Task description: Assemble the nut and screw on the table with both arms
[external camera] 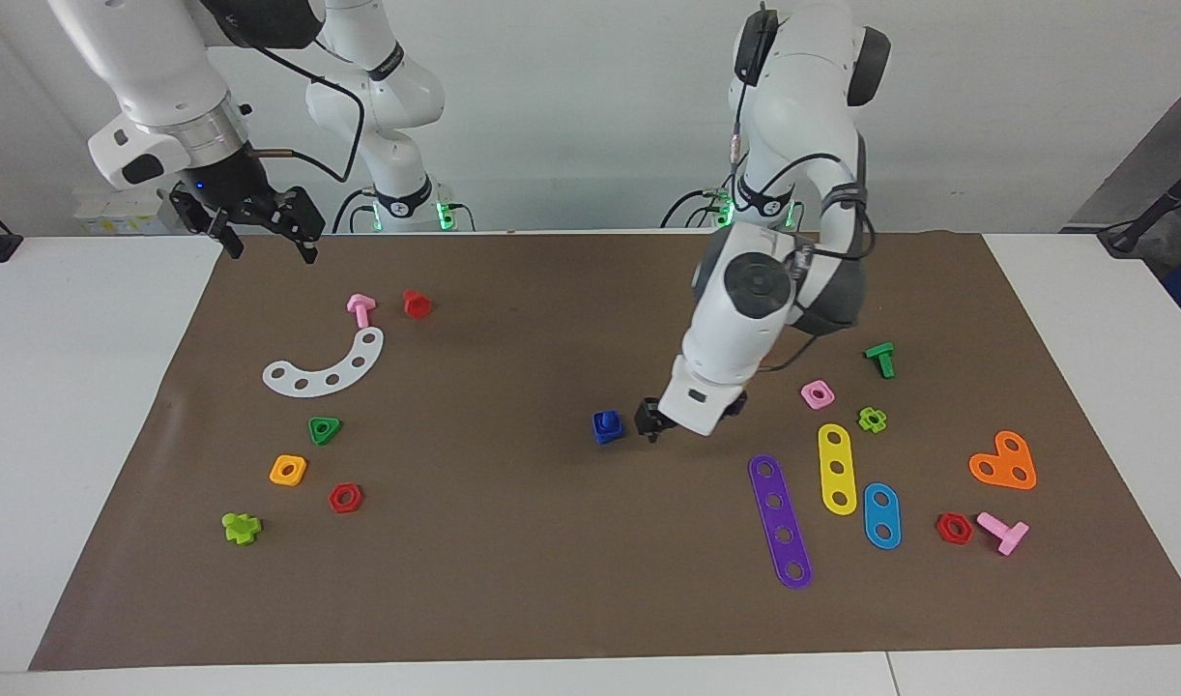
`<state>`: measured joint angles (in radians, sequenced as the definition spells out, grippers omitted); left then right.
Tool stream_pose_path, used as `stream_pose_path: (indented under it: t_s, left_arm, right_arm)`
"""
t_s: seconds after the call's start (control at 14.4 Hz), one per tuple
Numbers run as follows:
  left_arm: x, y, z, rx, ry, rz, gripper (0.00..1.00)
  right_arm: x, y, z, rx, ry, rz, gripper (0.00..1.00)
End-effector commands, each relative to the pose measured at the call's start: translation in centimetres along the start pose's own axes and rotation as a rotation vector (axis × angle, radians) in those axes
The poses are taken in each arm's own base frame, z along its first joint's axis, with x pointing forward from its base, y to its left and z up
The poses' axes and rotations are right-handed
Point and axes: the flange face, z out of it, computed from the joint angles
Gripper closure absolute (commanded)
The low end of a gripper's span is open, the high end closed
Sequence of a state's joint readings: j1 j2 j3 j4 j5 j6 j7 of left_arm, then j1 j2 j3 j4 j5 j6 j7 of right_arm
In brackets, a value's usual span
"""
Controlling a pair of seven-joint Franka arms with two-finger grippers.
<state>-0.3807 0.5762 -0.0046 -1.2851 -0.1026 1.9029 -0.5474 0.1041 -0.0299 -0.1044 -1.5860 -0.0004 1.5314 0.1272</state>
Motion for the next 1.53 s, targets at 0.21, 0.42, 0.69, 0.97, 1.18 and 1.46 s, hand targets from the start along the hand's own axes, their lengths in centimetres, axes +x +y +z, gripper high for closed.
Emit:
stream_pose_path:
  t_s: [0.21, 0.42, 0.69, 0.97, 1.18, 1.46]
  left_arm:
    - [3.7, -14.6, -10.9, 0.001, 0.031, 0.074, 0.10]
    - [0.8, -16.4, -14.2, 0.146, -0.002, 0.103, 0.10]
    - [-2.1, -17.5, -18.2, 0.170, -0.037, 0.103, 0.10]
    - [-4.9, -18.4, -20.5, 0.163, -0.025, 0.192, 0.06]
    - [-5.0, -18.3, -20.7, 0.160, -0.020, 0.200, 0.00]
    - [-4.8, -18.3, -21.0, 0.153, -0.005, 0.202, 0.00]
  right_arm:
    - [-0.5, 0.0, -0.1, 0.019, -0.010, -0.024, 0.00]
    - [-0.5, 0.0, -0.1, 0.019, -0.010, -0.024, 0.00]
    - [-0.5, 0.0, -0.1, 0.019, -0.010, -0.024, 0.00]
    - [-0.5, 0.0, -0.1, 0.019, -0.010, -0.024, 0.00]
    - [-0.6, 0.0, -0.2, 0.019, -0.008, -0.024, 0.00]
    - [-0.5, 0.0, -0.1, 0.019, -0.010, -0.024, 0.00]
